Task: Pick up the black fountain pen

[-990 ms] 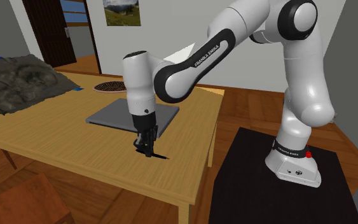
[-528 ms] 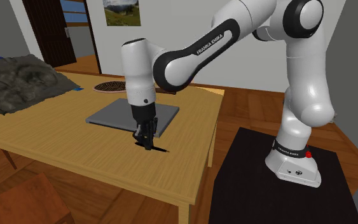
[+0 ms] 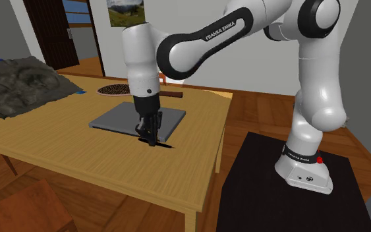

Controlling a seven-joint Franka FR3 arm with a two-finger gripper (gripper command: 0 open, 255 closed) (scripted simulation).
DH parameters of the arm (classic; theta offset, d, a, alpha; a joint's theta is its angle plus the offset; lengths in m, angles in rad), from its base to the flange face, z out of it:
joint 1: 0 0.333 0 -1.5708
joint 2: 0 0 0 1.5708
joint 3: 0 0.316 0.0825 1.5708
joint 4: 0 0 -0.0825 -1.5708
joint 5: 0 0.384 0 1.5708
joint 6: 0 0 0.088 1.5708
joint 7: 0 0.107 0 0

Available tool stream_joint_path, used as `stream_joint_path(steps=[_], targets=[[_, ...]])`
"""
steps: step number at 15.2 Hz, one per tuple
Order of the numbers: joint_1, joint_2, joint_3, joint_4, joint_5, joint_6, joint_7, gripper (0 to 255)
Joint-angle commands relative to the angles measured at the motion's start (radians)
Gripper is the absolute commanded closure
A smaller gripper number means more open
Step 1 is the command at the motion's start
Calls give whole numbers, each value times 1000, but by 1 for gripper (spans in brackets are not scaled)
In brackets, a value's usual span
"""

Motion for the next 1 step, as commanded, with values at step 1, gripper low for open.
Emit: stream_joint_path(steps=[1], targets=[[0, -4, 1, 4, 2, -8, 0, 255]])
